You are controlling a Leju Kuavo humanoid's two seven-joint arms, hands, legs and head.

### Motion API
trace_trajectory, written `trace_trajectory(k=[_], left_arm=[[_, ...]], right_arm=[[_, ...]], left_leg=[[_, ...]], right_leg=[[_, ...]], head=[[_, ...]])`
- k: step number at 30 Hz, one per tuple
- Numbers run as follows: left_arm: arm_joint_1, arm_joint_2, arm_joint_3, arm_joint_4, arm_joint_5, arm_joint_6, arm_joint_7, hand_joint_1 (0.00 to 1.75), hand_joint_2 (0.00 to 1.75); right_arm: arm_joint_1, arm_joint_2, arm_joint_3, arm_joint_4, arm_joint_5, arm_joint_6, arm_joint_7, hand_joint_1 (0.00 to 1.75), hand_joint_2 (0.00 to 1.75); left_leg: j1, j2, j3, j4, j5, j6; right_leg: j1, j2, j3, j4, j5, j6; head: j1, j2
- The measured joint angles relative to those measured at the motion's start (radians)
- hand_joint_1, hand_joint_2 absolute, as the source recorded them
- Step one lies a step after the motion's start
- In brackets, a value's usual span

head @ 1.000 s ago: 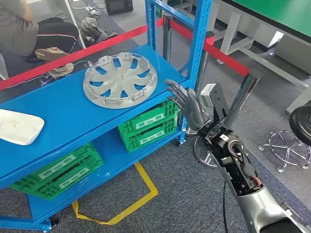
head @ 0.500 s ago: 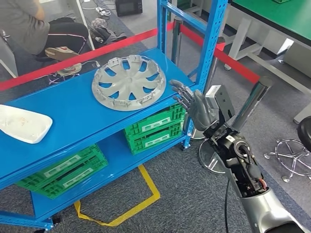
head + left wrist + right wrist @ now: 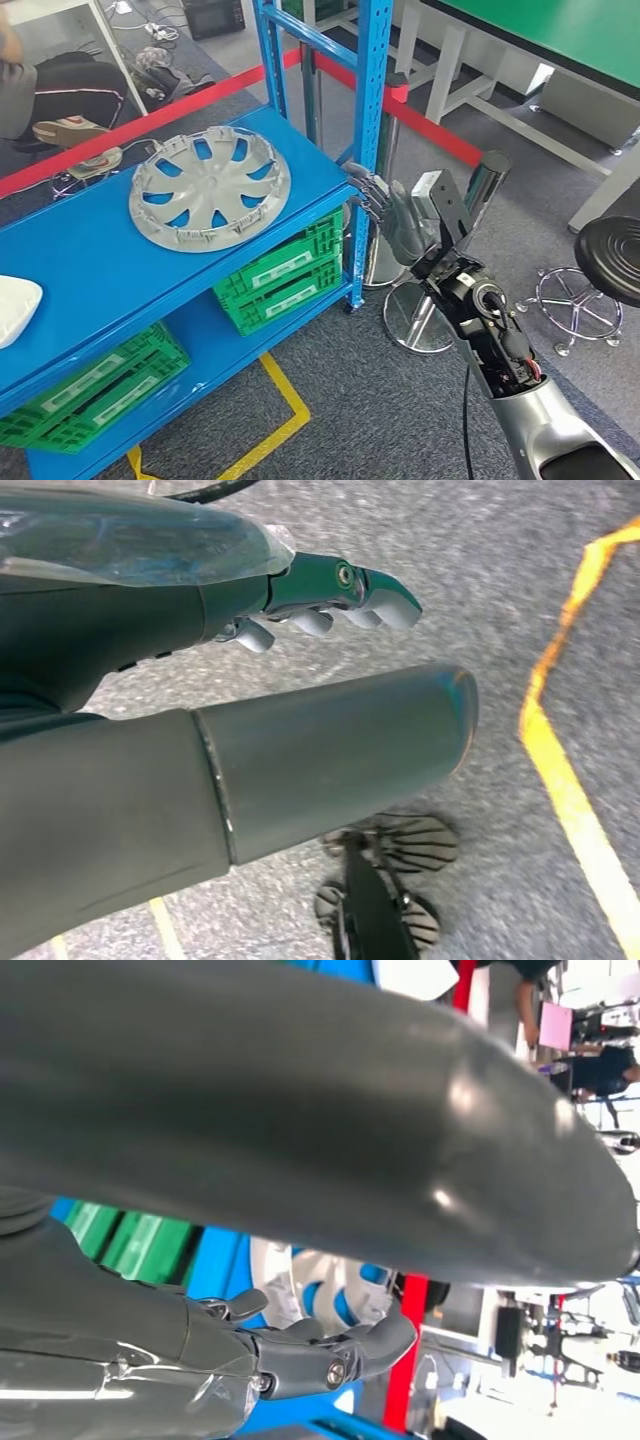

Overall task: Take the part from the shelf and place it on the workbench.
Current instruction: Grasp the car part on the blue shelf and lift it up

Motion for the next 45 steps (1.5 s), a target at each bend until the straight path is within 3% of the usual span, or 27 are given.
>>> trace_trajectory(k=[2,6,8,10,11,12,13,15,17,20,22,25,26,27,28,30,31,32,34,37,38,40,41,42,43,45], left_arm=[[-0.002,0.003,0.000,0.000,0.000,0.000,-0.002,0.00,0.00],[-0.001,0.004,0.000,0.000,0.000,0.001,-0.005,0.00,0.00],[-0.002,0.003,0.000,0.000,-0.001,0.000,-0.005,0.00,0.00],[-0.002,0.001,0.000,0.000,-0.001,0.000,-0.005,0.00,0.00],[0.000,0.000,0.000,0.000,-0.002,0.000,-0.005,0.00,0.00],[0.002,-0.001,0.000,0.000,-0.002,0.000,-0.005,0.00,0.00],[0.004,-0.002,0.000,0.000,-0.002,0.000,-0.005,0.00,0.00],[0.005,-0.003,0.000,0.000,-0.003,0.000,-0.005,0.00,0.00],[0.003,-0.004,0.000,0.000,-0.003,0.000,-0.005,0.00,0.00],[0.002,-0.003,0.000,0.000,-0.003,0.000,-0.005,0.00,0.00],[0.001,-0.003,0.000,0.000,-0.003,0.000,-0.006,0.00,0.00],[-0.001,-0.004,0.000,0.000,-0.003,0.000,-0.006,0.00,0.00],[0.000,-0.004,0.000,0.000,-0.003,0.000,-0.006,0.00,0.00],[0.001,-0.005,0.000,0.000,-0.004,0.000,-0.006,0.00,0.00],[0.001,-0.006,0.000,0.000,-0.004,0.001,-0.006,0.00,0.00],[0.001,-0.005,0.000,0.000,-0.005,0.001,-0.006,0.00,0.00],[0.000,-0.004,0.000,0.000,-0.005,0.001,-0.006,0.00,0.00],[-0.001,-0.003,0.000,0.000,-0.005,0.002,-0.006,0.00,0.00],[0.000,-0.002,0.000,0.000,-0.005,0.002,-0.006,0.00,0.00],[0.000,0.000,0.000,0.000,-0.005,0.002,-0.005,0.00,0.00],[-0.001,-0.001,0.000,0.000,-0.005,0.002,-0.005,0.00,0.00],[-0.002,-0.003,0.000,0.000,-0.004,0.001,-0.005,0.00,0.00],[0.000,-0.003,0.000,0.000,-0.004,0.001,-0.005,0.00,0.00],[0.001,-0.004,0.000,0.000,-0.004,0.001,-0.006,0.00,0.00],[0.003,-0.004,0.000,0.000,-0.004,0.001,-0.006,0.00,0.00],[0.005,-0.005,0.000,0.000,-0.004,0.001,-0.006,0.00,0.00]], right_arm=[[-0.001,0.000,0.000,-0.001,0.000,0.000,0.000,0.00,0.00],[0.003,-0.001,-0.002,-0.002,0.000,-0.001,0.000,0.00,0.00],[0.001,-0.002,-0.004,-0.002,0.000,-0.001,0.001,0.00,0.00],[0.004,-0.002,-0.004,-0.002,0.000,-0.002,0.002,0.00,0.00],[0.008,-0.003,-0.004,-0.002,0.000,-0.002,0.002,0.00,0.00],[0.011,-0.003,-0.004,-0.001,0.000,-0.002,0.003,0.00,0.00],[0.013,-0.003,-0.004,-0.002,0.000,-0.003,0.003,0.00,0.00],[0.014,-0.003,-0.004,-0.001,0.000,-0.003,0.003,0.00,0.00],[0.013,-0.003,-0.004,-0.002,0.000,-0.002,0.003,0.00,0.00],[0.016,-0.003,-0.004,-0.005,0.000,-0.002,0.003,0.00,0.00],[0.015,-0.003,-0.005,-0.007,0.000,-0.002,0.002,0.00,0.00],[0.014,-0.003,-0.005,-0.008,-0.001,-0.001,0.003,0.00,0.00],[0.016,-0.003,-0.005,-0.008,-0.002,0.000,0.004,0.00,0.00],[0.017,-0.003,-0.004,-0.008,-0.003,0.000,0.005,0.00,0.00],[0.017,-0.003,-0.004,-0.008,-0.004,0.000,0.006,0.00,0.00],[0.017,-0.003,-0.005,-0.009,-0.005,0.001,0.006,0.00,0.00],[0.017,-0.003,-0.005,-0.009,-0.005,0.001,0.006,0.00,0.00],[0.017,-0.003,-0.005,-0.009,-0.005,0.001,0.007,0.00,0.00],[0.016,-0.003,-0.005,-0.009,-0.005,0.002,0.008,0.00,0.00],[0.014,-0.003,-0.006,-0.012,-0.005,0.003,0.008,0.00,0.00],[0.013,-0.003,-0.007,-0.012,-0.005,0.004,0.008,0.00,0.00],[0.013,-0.003,-0.007,-0.012,-0.005,0.007,0.008,0.00,0.00],[0.016,-0.003,-0.007,-0.011,-0.005,0.008,0.008,0.00,0.00],[0.018,-0.003,-0.007,-0.011,-0.005,0.008,0.009,0.00,0.00],[0.019,-0.003,-0.007,-0.011,-0.005,0.008,0.009,0.00,0.00],[0.019,-0.003,-0.007,-0.011,-0.005,0.008,0.009,0.00,0.00]], left_leg=[[-0.011,-0.007,0.036,-0.095,0.027,0.017],[-0.008,-0.005,0.078,-0.141,0.015,0.025],[-0.004,-0.003,0.099,-0.147,0.009,0.029],[-0.004,-0.002,0.108,-0.146,0.000,0.031],[-0.003,-0.002,0.113,-0.146,-0.005,0.029],[-0.003,-0.002,0.120,-0.146,-0.011,0.027],[-0.001,-0.002,0.130,-0.145,-0.018,0.023],[0.001,-0.001,0.151,-0.145,-0.034,0.015],[0.001,0.001,0.157,-0.142,-0.044,0.004],[-0.003,0.005,0.153,-0.128,-0.050,-0.013],[-0.001,0.004,0.127,-0.072,-0.062,-0.021],[0.003,0.004,0.004,0.122,-0.124,-0.033],[0.004,0.004,-0.033,0.165,-0.138,-0.034],[0.004,0.004,-0.053,0.172,-0.131,-0.033],[0.004,0.004,-0.053,0.140,-0.102,-0.029],[0.001,0.003,-0.006,-0.006,-0.008,-0.016],[-0.003,0.003,0.017,-0.069,0.016,-0.010],[-0.007,0.002,0.032,-0.109,0.023,-0.004],[-0.014,0.000,0.038,-0.124,0.011,0.003],[-0.004,0.001,0.061,-0.137,0.030,0.015],[0.000,0.002,0.071,-0.141,0.030,0.019],[0.000,0.003,0.082,-0.142,0.020,0.023],[0.000,0.003,0.086,-0.141,0.015,0.023],[0.000,0.003,0.092,-0.141,0.010,0.023],[0.001,0.003,0.099,-0.141,0.004,0.022],[0.001,0.002,0.117,-0.139,-0.010,0.017]], right_leg=[[0.001,0.007,0.008,-0.004,-0.009,0.006],[0.000,0.000,0.009,0.027,-0.008,0.030],[-0.001,-0.015,-0.030,0.111,-0.055,0.039],[-0.005,-0.022,-0.106,0.240,-0.107,0.048],[-0.008,-0.024,-0.136,0.278,-0.114,0.052],[-0.010,-0.025,-0.150,0.280,-0.101,0.055],[-0.012,-0.027,-0.143,0.240,-0.063,0.057],[-0.015,-0.033,-0.095,0.103,0.027,0.059],[-0.012,-0.039,-0.064,0.011,0.051,0.049],[-0.008,-0.035,-0.052,-0.001,0.043,0.016],[-0.012,-0.031,-0.038,-0.007,0.042,0.006],[-0.012,-0.028,-0.025,-0.011,0.033,-0.002],[-0.011,-0.026,-0.021,-0.011,0.029,-0.004],[-0.010,-0.024,-0.016,-0.011,0.025,-0.005],[-0.008,-0.022,-0.010,-0.011,0.020,-0.005],[-0.006,-0.019,0.005,-0.012,0.009,-0.004],[-0.005,-0.017,0.010,-0.013,0.005,-0.002],[-0.005,-0.015,0.011,-0.014,0.000,0.002],[-0.005,-0.012,0.011,-0.017,-0.007,0.012],[-0.002,-0.017,0.006,0.016,-0.034,0.028],[-0.002,-0.020,-0.014,0.063,-0.057,0.032],[-0.004,-0.024,-0.090,0.205,-0.113,0.038],[-0.005,-0.025,-0.129,0.264,-0.128,0.040],[-0.006,-0.026,-0.153,0.290,-0.123,0.042],[-0.007,-0.027,-0.156,0.274,-0.096,0.043],[-0.009,-0.031,-0.109,0.141,-0.006,0.042]], head=[[0.000,0.000],[0.004,0.000],[0.012,0.000],[0.019,0.000],[0.021,0.000],[0.025,0.000],[0.028,0.000],[0.033,0.000],[0.036,0.000],[0.037,0.000],[0.028,0.000],[0.013,0.000],[0.010,0.000],[0.007,0.000],[0.005,0.000],[0.002,0.000],[0.001,0.000],[0.000,0.000],[-0.002,0.000],[0.000,0.000],[0.004,0.000],[0.014,0.000],[0.020,0.000],[0.024,0.000],[0.027,0.000],[0.036,0.000]])
